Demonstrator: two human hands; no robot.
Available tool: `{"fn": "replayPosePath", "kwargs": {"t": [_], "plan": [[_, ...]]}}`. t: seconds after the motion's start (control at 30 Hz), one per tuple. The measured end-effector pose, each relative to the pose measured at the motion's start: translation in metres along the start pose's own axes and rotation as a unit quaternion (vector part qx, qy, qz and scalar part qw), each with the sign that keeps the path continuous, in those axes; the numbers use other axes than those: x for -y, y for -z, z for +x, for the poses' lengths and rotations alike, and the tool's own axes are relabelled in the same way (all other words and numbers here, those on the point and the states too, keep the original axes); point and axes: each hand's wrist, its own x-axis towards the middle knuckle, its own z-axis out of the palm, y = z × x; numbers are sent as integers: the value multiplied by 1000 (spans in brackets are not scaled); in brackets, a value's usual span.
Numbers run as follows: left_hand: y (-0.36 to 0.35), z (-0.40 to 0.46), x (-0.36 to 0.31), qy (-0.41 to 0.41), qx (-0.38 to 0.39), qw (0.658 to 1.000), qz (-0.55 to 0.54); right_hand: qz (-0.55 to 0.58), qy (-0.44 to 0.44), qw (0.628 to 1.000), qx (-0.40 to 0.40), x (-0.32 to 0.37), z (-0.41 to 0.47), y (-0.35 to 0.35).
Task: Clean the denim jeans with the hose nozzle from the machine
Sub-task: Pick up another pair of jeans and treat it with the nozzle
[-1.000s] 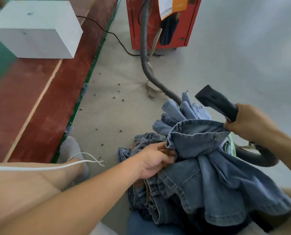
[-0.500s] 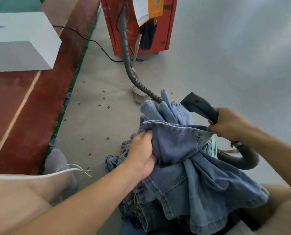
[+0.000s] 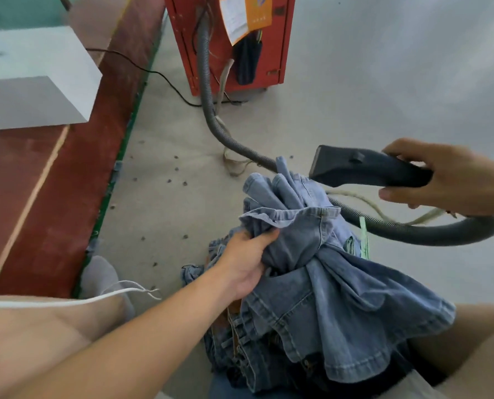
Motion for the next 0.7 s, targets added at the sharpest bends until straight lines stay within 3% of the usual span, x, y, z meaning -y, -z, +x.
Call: {"fn": "replayPosePath", "kwargs": {"t": [0.1, 0.23, 0.3, 0.4, 0.53, 0.63, 0.7], "plan": [[0, -3, 0, 3, 17, 1000, -16, -59, -9, 997, 52, -16, -6, 8], [2, -5, -3, -14, 70, 997, -21, -35, 12, 984, 176, -4, 0, -9], [3, -5, -3, -31, 91, 995, 18, -23, 62, 982, 177, 7, 5, -21], [5, -5, 0, -71, 82, 987, 115, 9, 102, 989, 108, 19, 9, -19], [5, -9, 4, -140, 9, 943, 302, 45, 70, 995, 46, 20, 7, -2], [6, -10, 4, -197, -32, 899, 389, 38, 63, 990, 118, 31, 2, -4], [4, -13, 6, -241, -31, 854, 460, 24, 103, 982, 157, 44, 2, -17]]}}
